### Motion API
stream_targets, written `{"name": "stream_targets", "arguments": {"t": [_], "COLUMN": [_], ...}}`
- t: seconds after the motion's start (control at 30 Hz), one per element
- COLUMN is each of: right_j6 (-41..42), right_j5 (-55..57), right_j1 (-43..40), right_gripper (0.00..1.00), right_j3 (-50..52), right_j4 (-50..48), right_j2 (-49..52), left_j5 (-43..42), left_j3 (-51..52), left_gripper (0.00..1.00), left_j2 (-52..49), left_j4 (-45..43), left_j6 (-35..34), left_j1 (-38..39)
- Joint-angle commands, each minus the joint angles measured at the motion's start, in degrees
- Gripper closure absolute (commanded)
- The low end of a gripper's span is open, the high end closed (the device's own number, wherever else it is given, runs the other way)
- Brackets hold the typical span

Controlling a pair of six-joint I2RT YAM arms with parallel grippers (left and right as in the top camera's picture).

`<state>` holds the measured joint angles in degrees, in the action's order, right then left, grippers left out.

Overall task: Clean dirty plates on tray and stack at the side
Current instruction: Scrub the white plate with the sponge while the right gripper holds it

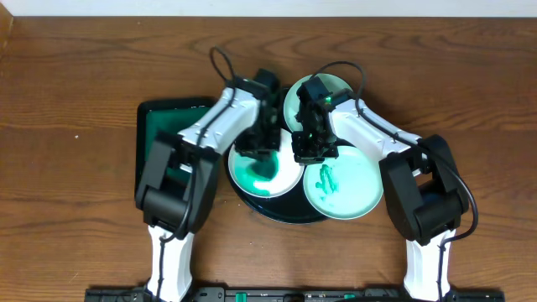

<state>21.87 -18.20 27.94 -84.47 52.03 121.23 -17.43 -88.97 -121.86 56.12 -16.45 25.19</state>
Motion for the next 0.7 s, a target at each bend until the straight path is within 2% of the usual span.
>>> {"name": "stream_targets", "arguments": {"t": [0.0,0.1,0.2,0.43,0.53,0.67], "right_j6": [-1.4,-1.4,-1.4,-1.4,-1.4,-1.4], "right_j5": [1.2,1.2,1.2,1.2,1.2,1.2], "right_j1": [0.5,0.5,0.6,0.5,0.5,0.5], "right_gripper": [0.99,0.99,0.99,0.99,0.99,0.99], "right_j3": [0.9,0.9,0.9,0.9,0.9,0.9], "right_j4": [0.9,0.9,0.9,1.0,0.8,0.7], "right_j2": [0.9,0.9,0.9,0.9,0.9,0.9], "left_j5": [-13.0,-13.4,-10.2,15.6,21.2,20.8], "left_j3": [1.4,1.4,1.4,1.4,1.4,1.4], "left_gripper": [0.93,0.93,0.93,0.93,0.93,0.93], "left_j2": [-3.8,-3.8,-3.8,-3.8,-3.8,-3.8], "left_j4": [-1.4,-1.4,-1.1,9.1,12.0,11.7], "left_j6": [1.2,1.2,1.1,-6.0,-7.1,-6.4], "left_j1": [2.1,1.7,0.4,-5.1,-7.0,-7.3]}}
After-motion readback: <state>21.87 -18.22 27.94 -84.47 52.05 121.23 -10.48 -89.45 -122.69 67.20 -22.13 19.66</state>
